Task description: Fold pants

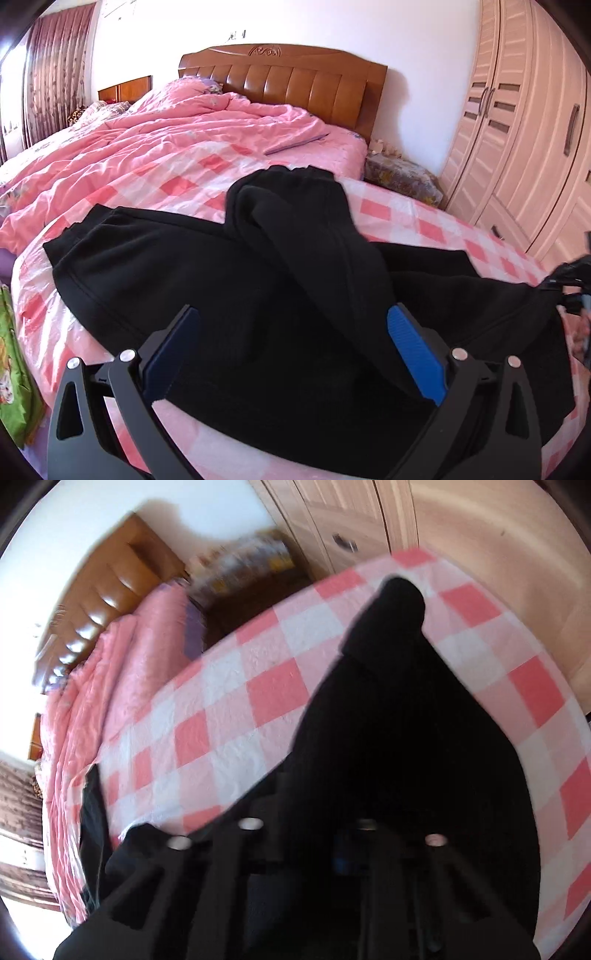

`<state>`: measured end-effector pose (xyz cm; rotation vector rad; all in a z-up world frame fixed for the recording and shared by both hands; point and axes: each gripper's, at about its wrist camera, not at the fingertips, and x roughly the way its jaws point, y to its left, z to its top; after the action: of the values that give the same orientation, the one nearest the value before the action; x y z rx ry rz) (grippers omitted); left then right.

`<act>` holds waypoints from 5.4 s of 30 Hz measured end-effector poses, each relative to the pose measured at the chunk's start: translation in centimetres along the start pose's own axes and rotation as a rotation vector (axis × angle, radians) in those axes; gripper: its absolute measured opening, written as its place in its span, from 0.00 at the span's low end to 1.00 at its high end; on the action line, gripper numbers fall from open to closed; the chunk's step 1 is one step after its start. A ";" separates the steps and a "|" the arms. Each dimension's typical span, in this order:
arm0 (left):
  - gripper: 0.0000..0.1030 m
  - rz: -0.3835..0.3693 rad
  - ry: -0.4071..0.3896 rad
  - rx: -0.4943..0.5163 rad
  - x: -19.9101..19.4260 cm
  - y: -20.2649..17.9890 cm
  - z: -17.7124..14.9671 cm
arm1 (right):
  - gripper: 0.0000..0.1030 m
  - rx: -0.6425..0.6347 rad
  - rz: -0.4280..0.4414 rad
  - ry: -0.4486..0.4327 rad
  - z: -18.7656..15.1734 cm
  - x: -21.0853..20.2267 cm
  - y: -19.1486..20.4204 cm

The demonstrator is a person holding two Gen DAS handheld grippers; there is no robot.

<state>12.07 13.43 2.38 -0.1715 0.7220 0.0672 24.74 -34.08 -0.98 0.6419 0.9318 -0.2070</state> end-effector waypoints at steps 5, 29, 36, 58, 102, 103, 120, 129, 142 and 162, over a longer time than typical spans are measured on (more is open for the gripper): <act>0.99 -0.060 0.065 0.008 1.3 -1.3 1.0 | 0.19 -0.059 0.075 -0.146 -4.4 -5.3 -1.7; 0.12 -0.170 -0.165 -0.163 0.0 5.9 7.3 | 0.19 -0.170 0.339 -0.155 -11.9 -9.4 -6.9; 0.12 -0.097 0.039 -0.250 4.3 10.0 -2.3 | 0.19 -0.063 0.335 0.006 -15.1 -6.9 -10.5; 0.15 -0.098 0.086 -0.207 4.9 6.8 -2.4 | 0.21 0.023 0.411 0.012 -15.9 -8.7 -13.3; 0.95 0.282 -0.112 0.245 -3.8 4.3 -4.7 | 0.22 -0.396 -0.241 -0.172 -21.0 -17.2 -11.3; 0.95 0.284 -0.120 0.256 -4.1 4.1 -4.7 | 0.22 -0.385 -0.350 -0.259 -20.9 -18.8 -11.6; 0.99 0.197 0.008 0.512 6.1 -8.8 2.7 | 0.96 -0.740 -0.053 -0.232 -17.7 -10.8 4.3; 0.33 0.184 0.164 0.524 13.3 -9.1 4.3 | 0.96 -0.826 -0.080 -0.129 -18.8 -3.9 9.0; 0.17 0.172 -0.114 -0.076 1.6 13.8 8.2 | 0.96 -0.775 -0.063 -0.063 -18.6 -2.0 8.2; 0.67 -0.031 -0.005 -0.510 5.2 32.2 -0.5 | 0.96 -0.750 -0.060 0.036 -18.6 -0.4 8.2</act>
<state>11.78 45.06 -5.72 -0.6687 0.6858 0.2224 15.35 -16.53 -5.20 -0.0752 0.9771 0.1064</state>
